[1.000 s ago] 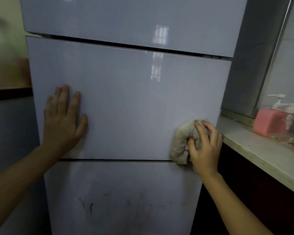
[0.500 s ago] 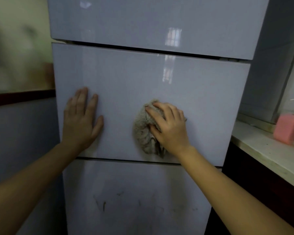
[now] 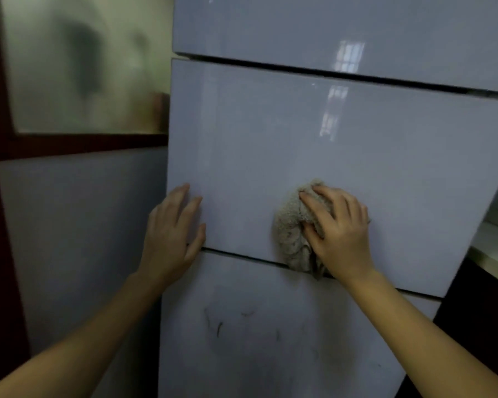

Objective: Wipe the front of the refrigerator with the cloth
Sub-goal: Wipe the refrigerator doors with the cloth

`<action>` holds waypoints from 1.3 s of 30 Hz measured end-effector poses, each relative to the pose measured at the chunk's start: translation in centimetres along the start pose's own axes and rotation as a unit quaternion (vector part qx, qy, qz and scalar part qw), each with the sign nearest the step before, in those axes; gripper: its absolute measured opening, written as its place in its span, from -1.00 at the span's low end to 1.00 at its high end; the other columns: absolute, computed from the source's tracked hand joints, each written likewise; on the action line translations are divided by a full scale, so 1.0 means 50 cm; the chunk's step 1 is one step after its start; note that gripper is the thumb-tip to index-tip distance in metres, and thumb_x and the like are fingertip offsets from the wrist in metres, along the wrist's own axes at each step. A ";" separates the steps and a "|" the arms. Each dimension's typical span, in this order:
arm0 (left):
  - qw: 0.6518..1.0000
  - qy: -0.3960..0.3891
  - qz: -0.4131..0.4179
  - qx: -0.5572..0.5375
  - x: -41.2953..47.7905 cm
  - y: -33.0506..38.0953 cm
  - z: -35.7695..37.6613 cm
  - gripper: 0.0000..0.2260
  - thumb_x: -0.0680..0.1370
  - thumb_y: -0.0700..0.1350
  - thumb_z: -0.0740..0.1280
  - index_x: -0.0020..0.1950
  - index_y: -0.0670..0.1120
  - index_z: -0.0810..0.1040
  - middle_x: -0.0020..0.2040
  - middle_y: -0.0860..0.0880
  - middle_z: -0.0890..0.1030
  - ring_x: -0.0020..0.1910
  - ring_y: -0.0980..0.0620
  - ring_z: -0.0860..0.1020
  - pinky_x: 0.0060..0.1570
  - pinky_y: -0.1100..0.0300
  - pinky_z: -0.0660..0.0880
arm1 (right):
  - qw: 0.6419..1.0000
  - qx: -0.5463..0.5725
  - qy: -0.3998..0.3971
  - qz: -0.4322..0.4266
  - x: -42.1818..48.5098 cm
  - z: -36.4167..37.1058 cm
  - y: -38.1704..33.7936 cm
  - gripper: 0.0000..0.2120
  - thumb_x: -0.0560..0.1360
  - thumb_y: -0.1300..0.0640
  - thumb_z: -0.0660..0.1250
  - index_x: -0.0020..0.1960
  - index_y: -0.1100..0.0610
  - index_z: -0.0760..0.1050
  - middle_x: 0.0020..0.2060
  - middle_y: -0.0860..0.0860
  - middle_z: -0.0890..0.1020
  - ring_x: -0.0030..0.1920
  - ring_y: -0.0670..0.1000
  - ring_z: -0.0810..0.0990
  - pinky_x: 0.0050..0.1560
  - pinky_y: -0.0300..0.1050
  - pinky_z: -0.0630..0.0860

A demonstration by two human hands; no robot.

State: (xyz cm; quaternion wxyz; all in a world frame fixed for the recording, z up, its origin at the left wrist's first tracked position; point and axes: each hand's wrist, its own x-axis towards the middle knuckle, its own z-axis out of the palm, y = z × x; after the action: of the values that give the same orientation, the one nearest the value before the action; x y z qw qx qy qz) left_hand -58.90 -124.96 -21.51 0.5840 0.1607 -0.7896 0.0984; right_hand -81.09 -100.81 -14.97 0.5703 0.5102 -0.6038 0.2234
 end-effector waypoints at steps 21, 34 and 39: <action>0.993 -0.081 -0.069 -0.044 -0.355 0.009 0.104 -0.50 0.64 -0.08 0.30 0.55 -0.22 0.32 0.60 -0.30 0.23 0.60 -0.23 0.20 0.62 0.06 0.06 | 0.993 0.100 -0.060 0.007 -0.276 0.105 -0.181 -0.55 0.46 0.19 0.53 0.34 0.11 0.60 0.27 0.18 0.61 0.25 0.22 0.47 0.16 0.12 0.39; 0.999 -0.012 -0.040 -0.012 -0.435 -0.032 0.166 -0.49 0.65 -0.09 0.36 0.56 -0.16 0.30 0.57 -0.30 0.27 0.59 -0.22 0.23 0.59 0.05 0.12 | 0.995 0.095 -0.003 0.033 -0.342 0.154 -0.225 -0.60 0.54 0.13 0.44 0.37 0.09 0.56 0.33 0.10 0.48 0.29 0.20 0.44 0.22 0.14 0.34; 0.998 -0.008 -0.060 -0.033 -0.463 -0.033 0.188 -0.49 0.67 -0.08 0.32 0.58 -0.16 0.28 0.59 -0.28 0.22 0.61 -0.20 0.16 0.62 0.04 0.05 | 0.994 0.100 -0.011 0.042 -0.357 0.165 -0.254 -0.59 0.53 0.12 0.46 0.36 0.09 0.56 0.32 0.07 0.46 0.29 0.18 0.43 0.25 0.10 0.33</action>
State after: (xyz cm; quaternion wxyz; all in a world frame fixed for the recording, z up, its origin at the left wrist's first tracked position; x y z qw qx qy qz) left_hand -60.50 -126.48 -46.45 0.5879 0.1892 -0.7857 0.0359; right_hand -76.91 -106.20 -37.37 0.4994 0.5412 -0.6059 0.3010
